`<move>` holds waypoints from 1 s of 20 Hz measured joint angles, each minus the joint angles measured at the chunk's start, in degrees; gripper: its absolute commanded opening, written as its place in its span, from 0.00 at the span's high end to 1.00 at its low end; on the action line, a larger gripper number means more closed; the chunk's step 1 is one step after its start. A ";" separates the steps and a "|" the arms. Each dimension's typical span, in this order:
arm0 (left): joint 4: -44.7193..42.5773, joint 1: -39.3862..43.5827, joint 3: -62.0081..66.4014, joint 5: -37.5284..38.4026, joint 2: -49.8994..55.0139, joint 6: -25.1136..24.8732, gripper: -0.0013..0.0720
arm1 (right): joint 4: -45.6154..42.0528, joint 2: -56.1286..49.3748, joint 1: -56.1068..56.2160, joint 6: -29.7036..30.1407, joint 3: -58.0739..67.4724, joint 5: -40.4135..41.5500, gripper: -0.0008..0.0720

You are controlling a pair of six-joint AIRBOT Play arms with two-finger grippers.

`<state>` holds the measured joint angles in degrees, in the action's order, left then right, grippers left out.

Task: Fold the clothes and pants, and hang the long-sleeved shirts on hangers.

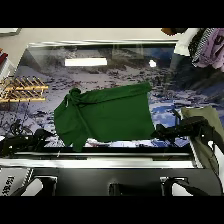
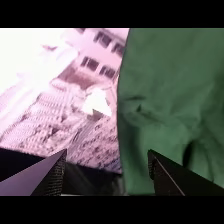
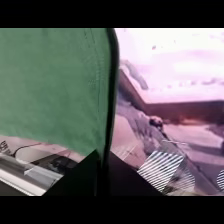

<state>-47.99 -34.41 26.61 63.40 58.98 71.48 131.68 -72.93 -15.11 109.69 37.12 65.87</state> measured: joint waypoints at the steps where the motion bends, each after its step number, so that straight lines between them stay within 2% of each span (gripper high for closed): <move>1: 1.20 0.13 -0.24 -1.07 0.33 -0.66 0.20 | 0.07 0.20 0.00 -0.22 0.00 0.37 0.95; 7: 5.33 4.72 -0.74 -6.93 4.33 -2.12 0.21 | 0.50 0.70 0.00 -0.85 0.00 1.99 0.95; 9: 7.54 6.69 -0.74 -9.33 5.90 -2.25 0.30 | 0.63 1.27 0.00 -0.87 0.00 2.19 0.95; 11: 9.49 8.41 -0.72 -11.72 7.41 -2.34 0.30 | 0.70 2.27 0.00 -0.90 0.00 2.29 0.95; 12: 10.58 9.29 -0.66 -12.59 8.24 -2.34 0.35 | 0.79 2.86 0.00 -1.20 0.00 2.27 0.95; 14: 11.26 10.93 -0.66 -14.36 9.70 -2.47 0.79 | 0.81 4.04 0.00 -1.29 0.00 2.25 0.95; 15: 11.06 11.58 -0.70 -15.08 10.23 -2.49 0.94 | 0.87 4.59 0.00 -1.29 0.00 2.27 0.95; 20: 12.31 13.07 2.84 -14.23 11.13 -2.51 0.95 | 3.50 7.78 0.02 -1.51 0.83 1.11 0.95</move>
<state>-35.68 -21.34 29.45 49.17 70.11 68.97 135.17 -65.14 -15.09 108.18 37.95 66.98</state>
